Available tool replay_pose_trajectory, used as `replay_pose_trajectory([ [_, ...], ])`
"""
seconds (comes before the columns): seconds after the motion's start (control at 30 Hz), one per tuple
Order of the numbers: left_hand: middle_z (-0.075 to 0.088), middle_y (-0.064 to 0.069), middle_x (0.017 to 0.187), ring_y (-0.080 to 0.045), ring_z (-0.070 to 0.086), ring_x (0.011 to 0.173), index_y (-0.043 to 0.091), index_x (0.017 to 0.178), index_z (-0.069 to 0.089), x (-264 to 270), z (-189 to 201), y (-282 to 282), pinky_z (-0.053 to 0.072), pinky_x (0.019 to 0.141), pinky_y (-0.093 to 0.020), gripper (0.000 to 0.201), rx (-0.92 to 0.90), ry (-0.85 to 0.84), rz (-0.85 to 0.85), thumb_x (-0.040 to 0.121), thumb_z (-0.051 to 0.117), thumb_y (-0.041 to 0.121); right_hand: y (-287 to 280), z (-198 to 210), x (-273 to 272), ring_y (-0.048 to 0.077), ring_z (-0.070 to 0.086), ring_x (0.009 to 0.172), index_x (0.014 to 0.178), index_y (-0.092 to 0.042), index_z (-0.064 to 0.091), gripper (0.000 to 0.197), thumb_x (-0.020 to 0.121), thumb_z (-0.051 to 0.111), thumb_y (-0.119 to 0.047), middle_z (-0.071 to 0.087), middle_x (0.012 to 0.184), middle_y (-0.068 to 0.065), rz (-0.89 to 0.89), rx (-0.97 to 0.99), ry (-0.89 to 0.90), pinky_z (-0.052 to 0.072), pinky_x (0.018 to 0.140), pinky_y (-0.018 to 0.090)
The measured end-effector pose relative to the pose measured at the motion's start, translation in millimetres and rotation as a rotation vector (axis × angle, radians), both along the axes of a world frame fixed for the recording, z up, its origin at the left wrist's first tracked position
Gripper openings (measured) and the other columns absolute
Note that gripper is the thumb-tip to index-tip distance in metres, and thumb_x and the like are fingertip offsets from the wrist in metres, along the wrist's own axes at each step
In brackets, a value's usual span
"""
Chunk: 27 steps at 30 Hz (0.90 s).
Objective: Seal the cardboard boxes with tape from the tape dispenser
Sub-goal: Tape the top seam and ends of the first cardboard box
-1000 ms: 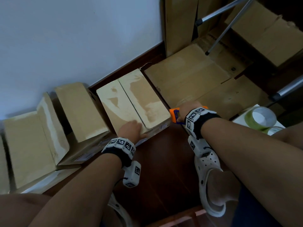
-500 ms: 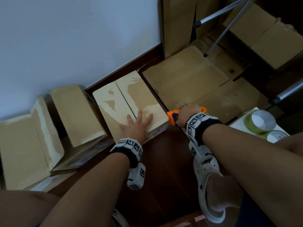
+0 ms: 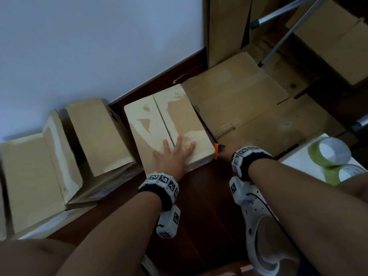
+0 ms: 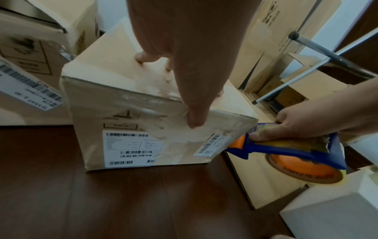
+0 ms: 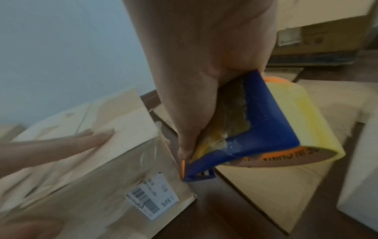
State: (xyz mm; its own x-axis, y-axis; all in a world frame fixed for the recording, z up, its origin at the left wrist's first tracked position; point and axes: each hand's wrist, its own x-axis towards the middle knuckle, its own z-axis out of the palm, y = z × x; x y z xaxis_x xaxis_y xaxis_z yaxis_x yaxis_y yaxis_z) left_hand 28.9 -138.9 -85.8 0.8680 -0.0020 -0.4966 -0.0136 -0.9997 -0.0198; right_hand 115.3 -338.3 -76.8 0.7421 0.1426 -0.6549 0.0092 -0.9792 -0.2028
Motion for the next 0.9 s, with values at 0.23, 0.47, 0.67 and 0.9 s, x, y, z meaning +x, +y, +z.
replay_pose_trajectory([
  [0.23, -0.015, 0.007, 0.159, -0.046, -0.001, 0.143, 0.054, 0.142, -0.017, -2, 4, 4, 0.026, 0.099, -0.073, 0.089, -0.018, 0.008, -0.045, 0.089, 0.054, 0.052, 3, 25, 29, 0.026, 0.049, 0.066, 0.082, -0.009, 0.051, 0.045, 0.095, 0.041, -0.052, 0.052, 0.077, 0.01, -0.06, -0.107, -0.163, 0.041, 0.059, 0.03],
  [0.47, 0.015, 0.012, 0.159, -0.032, 0.025, 0.138, 0.044, 0.147, 0.021, -4, 25, 16, 0.033, 0.106, -0.053, 0.063, -0.254, 0.045, -0.023, 0.091, 0.043, 0.062, 44, 50, 22, 0.037, 0.061, 0.093, 0.127, -0.005, 0.036, 0.044, 0.093, 0.047, -0.03, 0.062, 0.103, 0.014, 0.14, 0.09, -0.491, 0.042, 0.085, 0.044],
  [0.67, 0.064, -0.009, 0.12, -0.026, 0.059, 0.111, 0.013, 0.116, 0.067, -30, 32, 83, 0.042, 0.095, -0.031, 0.026, -0.492, -0.21, 0.401, 0.095, 0.052, 0.016, 90, 46, 2, 0.03, 0.055, 0.106, 0.108, -0.016, 0.05, 0.018, 0.093, 0.052, -0.026, 0.062, 0.107, 0.009, 0.487, 0.146, -0.463, 0.027, 0.105, 0.042],
  [0.9, 0.066, -0.009, 0.116, -0.025, 0.06, 0.108, 0.011, 0.111, 0.069, -62, 37, 107, 0.039, 0.09, -0.023, 0.024, -0.528, -0.27, 0.482, 0.093, 0.053, 0.009, 115, 39, -6, 0.025, 0.055, 0.096, 0.098, -0.019, 0.053, 0.027, 0.091, 0.056, -0.045, 0.057, 0.094, 0.001, 0.506, 0.245, -0.347, 0.037, 0.091, 0.04],
])
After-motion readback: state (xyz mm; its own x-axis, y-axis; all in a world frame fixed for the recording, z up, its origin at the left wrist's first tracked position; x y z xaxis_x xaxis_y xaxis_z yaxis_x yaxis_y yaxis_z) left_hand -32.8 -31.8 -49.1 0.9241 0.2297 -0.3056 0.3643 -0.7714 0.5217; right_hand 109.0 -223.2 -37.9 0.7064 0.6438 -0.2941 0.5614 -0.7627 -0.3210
